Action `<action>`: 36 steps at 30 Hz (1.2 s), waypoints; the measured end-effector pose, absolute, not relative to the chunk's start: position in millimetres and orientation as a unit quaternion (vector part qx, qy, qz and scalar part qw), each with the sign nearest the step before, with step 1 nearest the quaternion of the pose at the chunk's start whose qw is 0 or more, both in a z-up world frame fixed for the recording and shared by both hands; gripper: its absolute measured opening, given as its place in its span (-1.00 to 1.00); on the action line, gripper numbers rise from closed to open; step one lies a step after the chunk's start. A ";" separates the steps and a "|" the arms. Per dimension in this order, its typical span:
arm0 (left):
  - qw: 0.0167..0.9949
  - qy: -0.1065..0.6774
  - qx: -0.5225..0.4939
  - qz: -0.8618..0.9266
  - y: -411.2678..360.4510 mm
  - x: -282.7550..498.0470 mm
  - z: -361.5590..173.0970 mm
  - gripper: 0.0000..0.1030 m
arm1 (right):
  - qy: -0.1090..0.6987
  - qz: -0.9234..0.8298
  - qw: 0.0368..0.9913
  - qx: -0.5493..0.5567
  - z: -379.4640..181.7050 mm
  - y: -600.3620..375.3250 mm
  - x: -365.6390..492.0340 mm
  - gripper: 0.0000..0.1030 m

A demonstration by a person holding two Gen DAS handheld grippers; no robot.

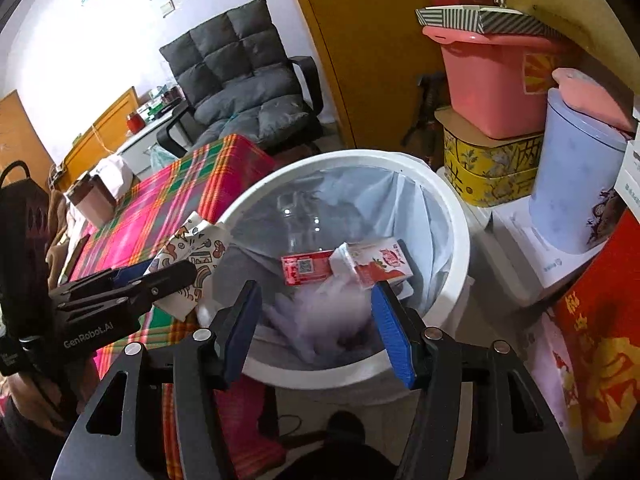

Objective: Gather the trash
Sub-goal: 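Open the left tool to drop the paper cup while the right tool drops the carton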

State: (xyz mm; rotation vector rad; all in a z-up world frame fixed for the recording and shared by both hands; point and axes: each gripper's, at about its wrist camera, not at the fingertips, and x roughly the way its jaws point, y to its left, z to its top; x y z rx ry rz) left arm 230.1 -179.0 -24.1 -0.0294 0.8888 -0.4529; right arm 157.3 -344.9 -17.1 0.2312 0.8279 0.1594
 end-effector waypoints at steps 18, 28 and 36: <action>0.880 0.413 -0.022 -0.234 -185.5 230.3 -21.6 0.00 | 0.388 0.072 0.912 0.112 -11.3 -348.2 153.7 0.14; 0.887 0.405 -0.028 -0.220 -167.1 211.0 -11.1 0.00 | 0.376 0.081 0.917 0.103 -2.2 -335.7 141.2 0.14; 0.895 0.394 -0.028 -0.207 -151.3 182.7 -1.7 -0.01 | 0.369 0.096 0.921 0.086 5.8 -318.7 125.2 0.14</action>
